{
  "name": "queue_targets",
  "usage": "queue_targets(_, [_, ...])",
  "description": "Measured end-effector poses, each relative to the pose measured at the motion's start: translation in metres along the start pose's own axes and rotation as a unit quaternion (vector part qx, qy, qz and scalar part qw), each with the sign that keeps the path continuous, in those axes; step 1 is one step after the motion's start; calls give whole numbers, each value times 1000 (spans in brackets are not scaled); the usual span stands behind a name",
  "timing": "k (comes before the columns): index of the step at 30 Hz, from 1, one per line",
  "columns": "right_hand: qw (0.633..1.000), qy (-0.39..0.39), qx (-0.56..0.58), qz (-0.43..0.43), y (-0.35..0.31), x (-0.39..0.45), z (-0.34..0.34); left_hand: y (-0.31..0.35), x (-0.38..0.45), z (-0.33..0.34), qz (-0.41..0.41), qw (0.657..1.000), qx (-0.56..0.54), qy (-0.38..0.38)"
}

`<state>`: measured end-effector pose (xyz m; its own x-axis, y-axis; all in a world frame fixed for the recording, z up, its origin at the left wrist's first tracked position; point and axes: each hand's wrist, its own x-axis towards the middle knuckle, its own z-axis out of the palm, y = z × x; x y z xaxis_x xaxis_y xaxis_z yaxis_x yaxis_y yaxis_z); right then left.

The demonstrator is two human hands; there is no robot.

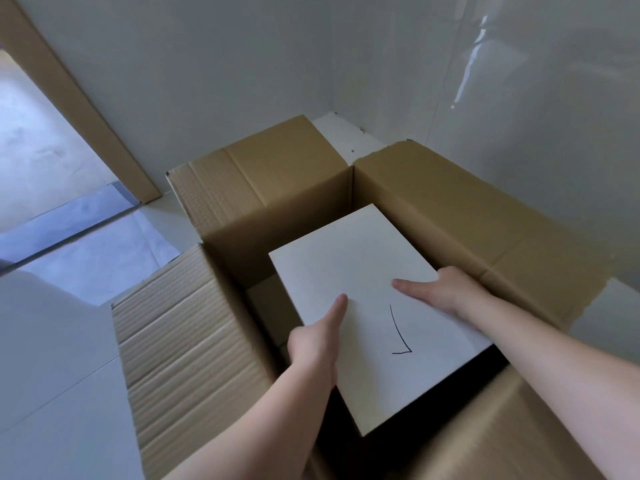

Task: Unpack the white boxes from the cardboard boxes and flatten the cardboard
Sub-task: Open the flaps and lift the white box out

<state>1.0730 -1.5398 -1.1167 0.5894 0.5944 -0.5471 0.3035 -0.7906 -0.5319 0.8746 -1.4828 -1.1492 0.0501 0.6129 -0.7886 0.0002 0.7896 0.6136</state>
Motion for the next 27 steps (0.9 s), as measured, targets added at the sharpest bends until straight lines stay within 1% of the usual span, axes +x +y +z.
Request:
queue_targets(3, [1000,10,-6,-12,0,0,3,1,-1,-4,4,1000,7,9])
queue_targets(6, [999,12,11,-33,1,0,3,9,-2,-10,13,1000,15,-13])
queue_targets(10, [998,2,51,-36,-7,-25,1,47,-31,-25,39,996,78,-21])
queue_targets(12, [995,14,96,-40,-24,-48,-10,78,-57,-30,52,993,105,-25])
queue_targets(14, [991,27,122,-45,-52,-72,-31,108,-84,-35,55,992,106,-39])
queue_targets(17, [992,43,106,-45,-100,-120,-75,156,-132,-39,62,989,121,-56])
queue_targets(20, [992,72,98,-36,-145,-173,-123,218,-183,-32,77,982,152,-83])
queue_targets(23, [984,106,140,-31,-194,-208,-169,290,-227,-19,100,970,195,-106])
queue_targets(27, [958,143,247,-14,-249,-222,-210,391,-261,11,155,939,286,-109])
